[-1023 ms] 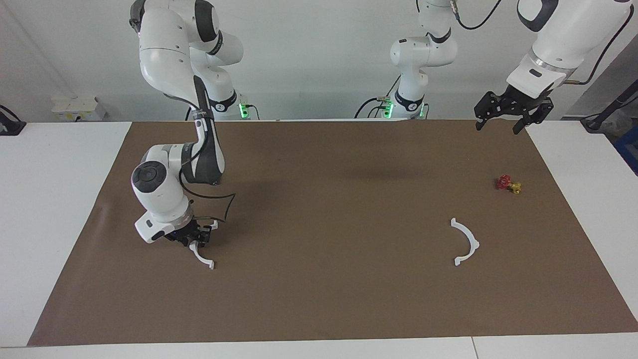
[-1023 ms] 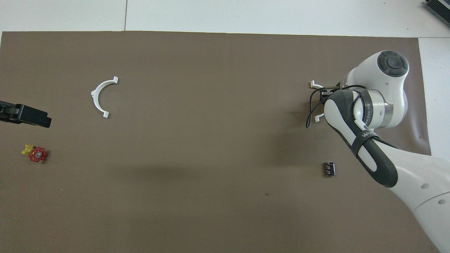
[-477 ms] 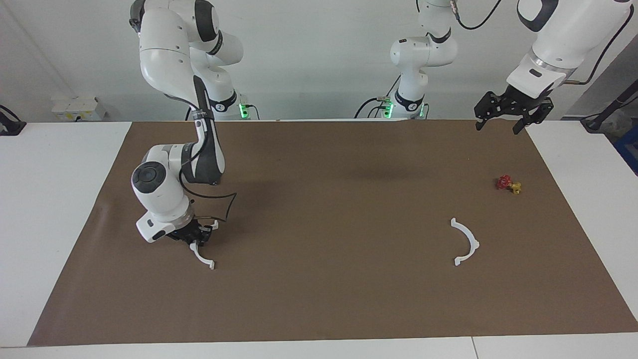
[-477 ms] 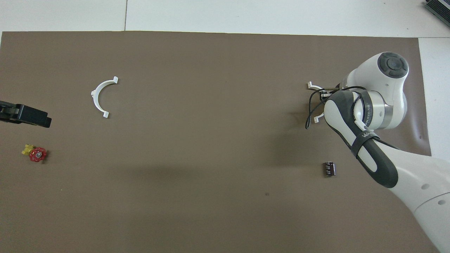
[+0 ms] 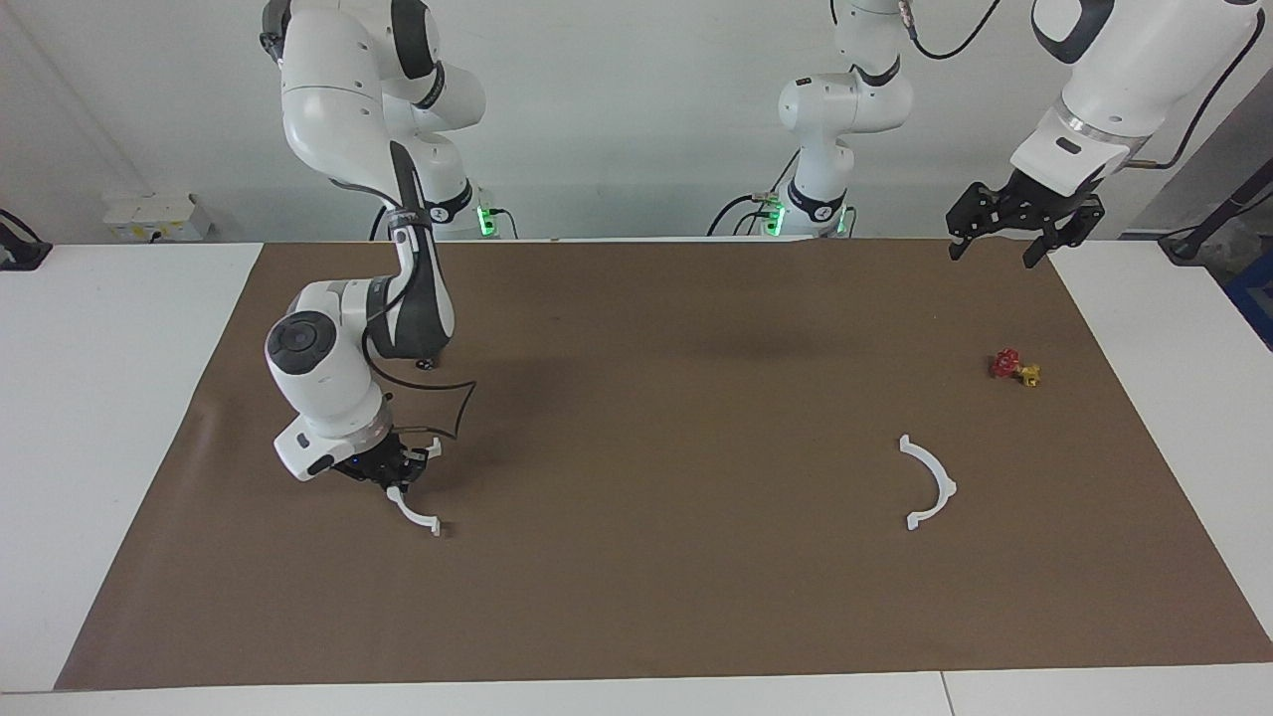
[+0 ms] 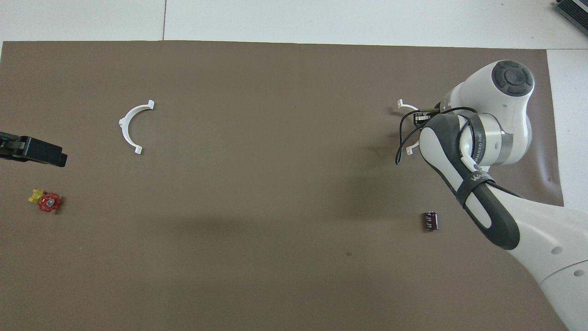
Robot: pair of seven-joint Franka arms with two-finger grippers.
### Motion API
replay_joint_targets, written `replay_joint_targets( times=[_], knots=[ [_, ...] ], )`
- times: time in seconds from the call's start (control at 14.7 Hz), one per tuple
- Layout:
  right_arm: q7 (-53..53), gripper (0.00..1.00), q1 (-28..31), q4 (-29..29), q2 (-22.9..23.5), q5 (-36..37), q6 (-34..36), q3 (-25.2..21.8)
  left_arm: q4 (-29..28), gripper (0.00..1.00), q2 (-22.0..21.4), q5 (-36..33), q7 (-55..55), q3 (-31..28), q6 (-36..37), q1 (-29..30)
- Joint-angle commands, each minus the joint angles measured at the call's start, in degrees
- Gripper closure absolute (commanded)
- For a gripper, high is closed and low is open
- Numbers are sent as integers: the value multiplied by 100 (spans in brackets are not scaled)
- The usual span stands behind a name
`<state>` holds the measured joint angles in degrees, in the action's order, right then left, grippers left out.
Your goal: Assemble drain pipe with both arms
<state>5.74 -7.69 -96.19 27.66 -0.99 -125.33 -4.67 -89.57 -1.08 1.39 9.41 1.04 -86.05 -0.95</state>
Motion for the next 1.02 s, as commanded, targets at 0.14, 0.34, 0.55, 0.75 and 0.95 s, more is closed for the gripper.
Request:
replay_joint_targets(
  times=[0.14, 0.34, 0.55, 0.75, 0.95],
  knots=[
    [1215, 100, -741, 285, -217, 73, 614, -8, -52, 0, -50, -77, 17, 37, 45, 60],
    [2201, 100, -1383, 469, -217, 292, 799, -8, -52, 0, -59, -77, 17, 37, 45, 60],
    [2879, 100, -1876, 557, -209, 267, 659, 27, -52, 0, -59, -77, 17, 37, 45, 60],
    [3459, 100, -2236, 601, -165, 293, 475, 27, -52, 0, -59, -77, 17, 37, 45, 60],
    [3820, 100, -2597, 601, -33, 284, 150, 27, -52, 0, -59, -77, 17, 37, 45, 60]
  ],
)
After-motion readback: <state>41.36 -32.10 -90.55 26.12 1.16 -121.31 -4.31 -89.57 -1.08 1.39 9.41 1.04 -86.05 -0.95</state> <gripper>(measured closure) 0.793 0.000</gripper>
